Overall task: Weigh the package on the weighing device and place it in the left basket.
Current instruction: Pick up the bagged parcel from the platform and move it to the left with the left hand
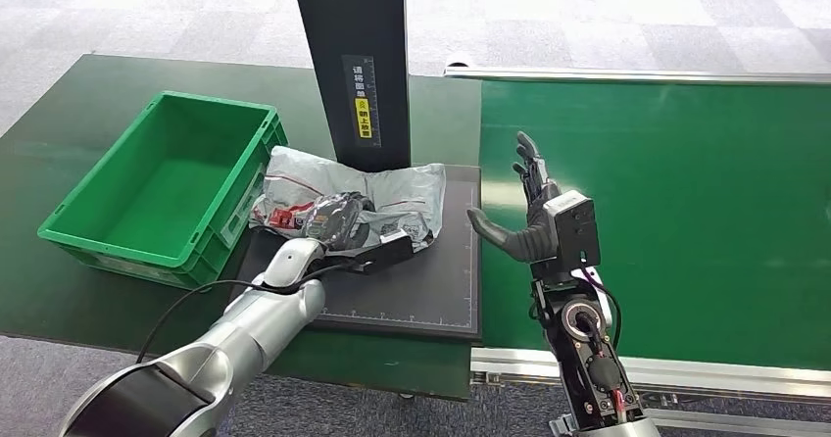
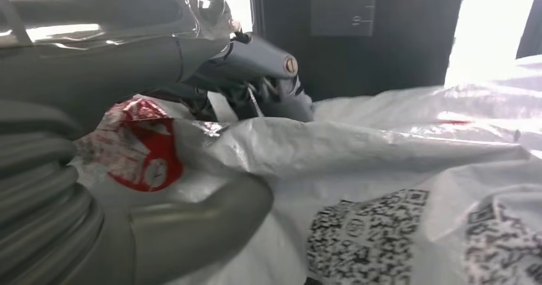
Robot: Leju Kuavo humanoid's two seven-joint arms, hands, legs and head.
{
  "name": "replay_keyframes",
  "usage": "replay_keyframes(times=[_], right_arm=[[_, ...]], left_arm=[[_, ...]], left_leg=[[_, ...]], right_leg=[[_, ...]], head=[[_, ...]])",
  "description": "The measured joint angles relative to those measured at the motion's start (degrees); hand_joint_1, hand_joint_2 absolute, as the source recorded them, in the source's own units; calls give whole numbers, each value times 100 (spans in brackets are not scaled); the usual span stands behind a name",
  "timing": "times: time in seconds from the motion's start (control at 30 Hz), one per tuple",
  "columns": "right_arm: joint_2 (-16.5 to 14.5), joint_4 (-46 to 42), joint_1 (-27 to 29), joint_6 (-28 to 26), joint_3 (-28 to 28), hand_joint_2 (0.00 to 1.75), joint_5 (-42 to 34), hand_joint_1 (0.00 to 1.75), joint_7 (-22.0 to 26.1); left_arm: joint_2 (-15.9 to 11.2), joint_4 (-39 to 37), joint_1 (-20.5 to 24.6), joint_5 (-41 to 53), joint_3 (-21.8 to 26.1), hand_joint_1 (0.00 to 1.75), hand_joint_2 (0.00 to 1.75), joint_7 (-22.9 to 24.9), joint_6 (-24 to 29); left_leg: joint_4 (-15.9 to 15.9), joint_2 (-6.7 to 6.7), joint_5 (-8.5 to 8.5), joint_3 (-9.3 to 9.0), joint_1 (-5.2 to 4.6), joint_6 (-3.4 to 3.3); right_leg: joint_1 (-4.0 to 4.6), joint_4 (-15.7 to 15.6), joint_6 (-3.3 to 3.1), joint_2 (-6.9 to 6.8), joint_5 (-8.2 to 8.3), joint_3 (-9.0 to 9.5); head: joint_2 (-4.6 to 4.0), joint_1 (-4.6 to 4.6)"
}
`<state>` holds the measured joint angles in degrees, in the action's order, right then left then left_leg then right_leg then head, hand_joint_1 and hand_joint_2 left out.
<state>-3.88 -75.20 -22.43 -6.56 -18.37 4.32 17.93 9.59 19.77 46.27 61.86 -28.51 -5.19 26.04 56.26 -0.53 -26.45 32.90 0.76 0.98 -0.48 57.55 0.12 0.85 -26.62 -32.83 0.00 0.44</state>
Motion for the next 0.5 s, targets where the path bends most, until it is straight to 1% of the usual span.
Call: replay_keyframes(times=[0.17, 0.37, 0.43, 0.5], right_arm=[[1, -123, 93, -17, 80, 175, 16, 0, -43], [4, -147, 136, -53, 155, 175, 22, 0, -47], [8, -147, 161, -89, 173, 175, 21, 0, -47], [15, -148, 195, -132, 195, 175, 15, 0, -45]], left_arm=[[43, -5, -2, 3, -10, 175, 175, -104, 332], [54, 30, -4, -64, 34, 175, 175, -464, 1145], [48, 217, -28, 30, 143, 175, 175, -618, 1323], [45, 558, -61, 196, 352, 175, 175, -869, 1381]], left_leg=[[0, 0, 0, 0, 0, 0], [0, 0, 0, 0, 0, 0], [0, 0, 0, 1, 0, 0], [0, -1, 0, 1, 0, 0]], right_leg=[[0, 0, 0, 0, 0, 0], [0, 0, 0, 0, 0, -1], [0, 0, 0, 0, 0, -1], [0, 0, 0, 0, 0, -1]], head=[[0, 1], [0, -1], [0, 0], [0, -1]])
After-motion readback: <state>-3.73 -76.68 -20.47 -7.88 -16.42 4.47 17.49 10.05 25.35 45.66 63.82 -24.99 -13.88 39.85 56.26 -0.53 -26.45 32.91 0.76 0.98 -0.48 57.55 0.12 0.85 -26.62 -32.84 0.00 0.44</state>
